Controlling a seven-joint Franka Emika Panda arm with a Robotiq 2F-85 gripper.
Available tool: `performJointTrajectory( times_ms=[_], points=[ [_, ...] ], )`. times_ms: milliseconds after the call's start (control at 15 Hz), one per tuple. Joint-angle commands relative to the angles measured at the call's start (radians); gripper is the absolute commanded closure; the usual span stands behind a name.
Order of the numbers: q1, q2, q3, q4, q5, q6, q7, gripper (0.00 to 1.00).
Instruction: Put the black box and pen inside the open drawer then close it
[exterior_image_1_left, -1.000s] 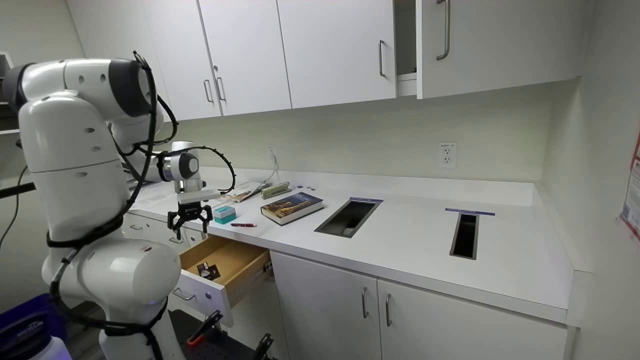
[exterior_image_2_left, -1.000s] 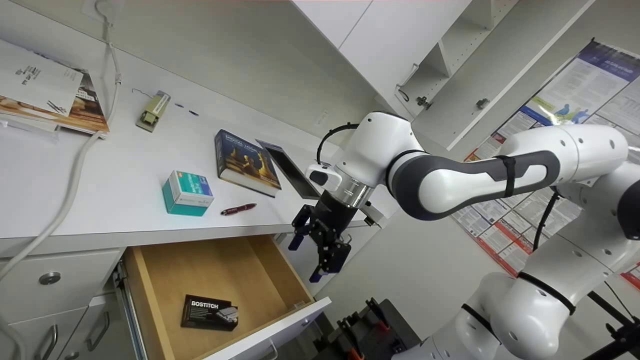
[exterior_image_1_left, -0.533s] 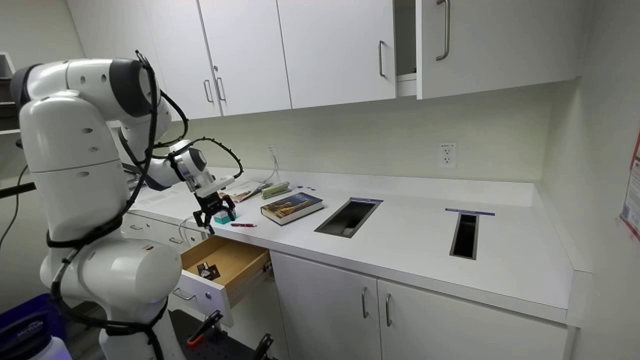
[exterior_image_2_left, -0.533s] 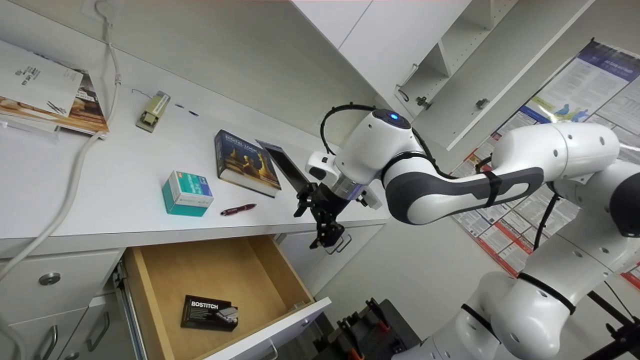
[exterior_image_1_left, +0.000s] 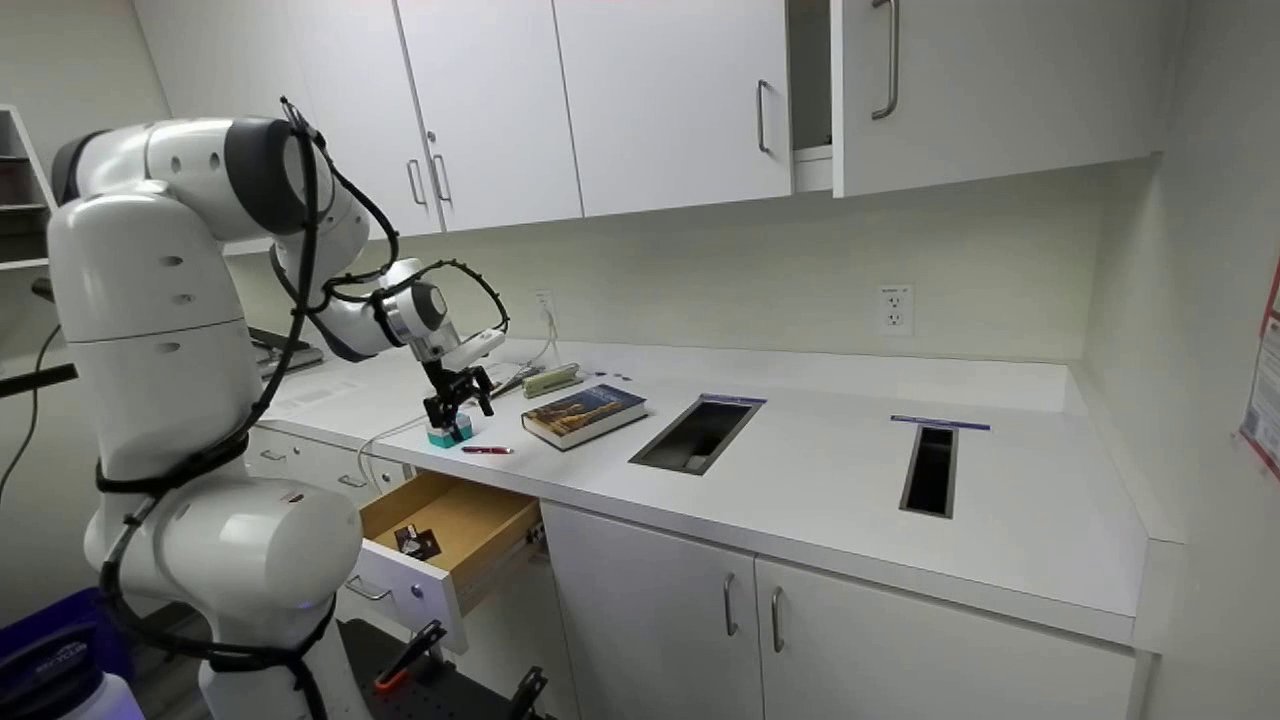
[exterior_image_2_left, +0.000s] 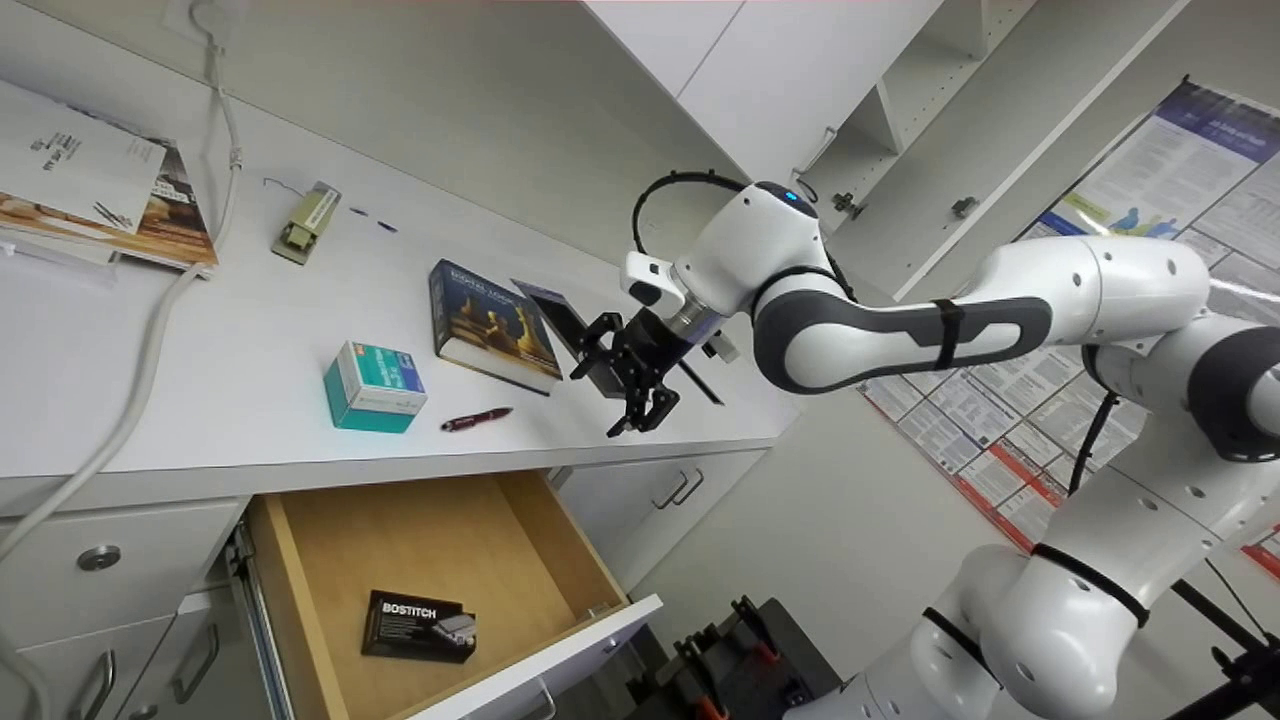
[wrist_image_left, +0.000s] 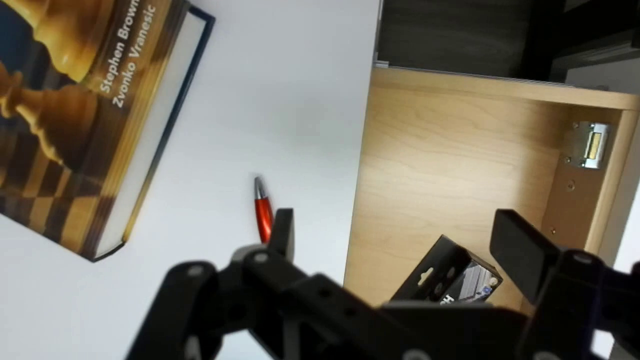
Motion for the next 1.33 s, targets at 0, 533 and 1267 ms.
performJointTrajectory(
  times_ms=[0,533,1267],
  points=[
    [-0.02,0.085,-0.006,0.096,0.108,-0.004,-0.22,0.0],
    [0.0,0.229,0.004,0.197,0.068,-0.02,-0.254,0.0],
    [-0.014,0.262,0.002,0.205,0.05,0.11,-0.307,0.0]
  ],
)
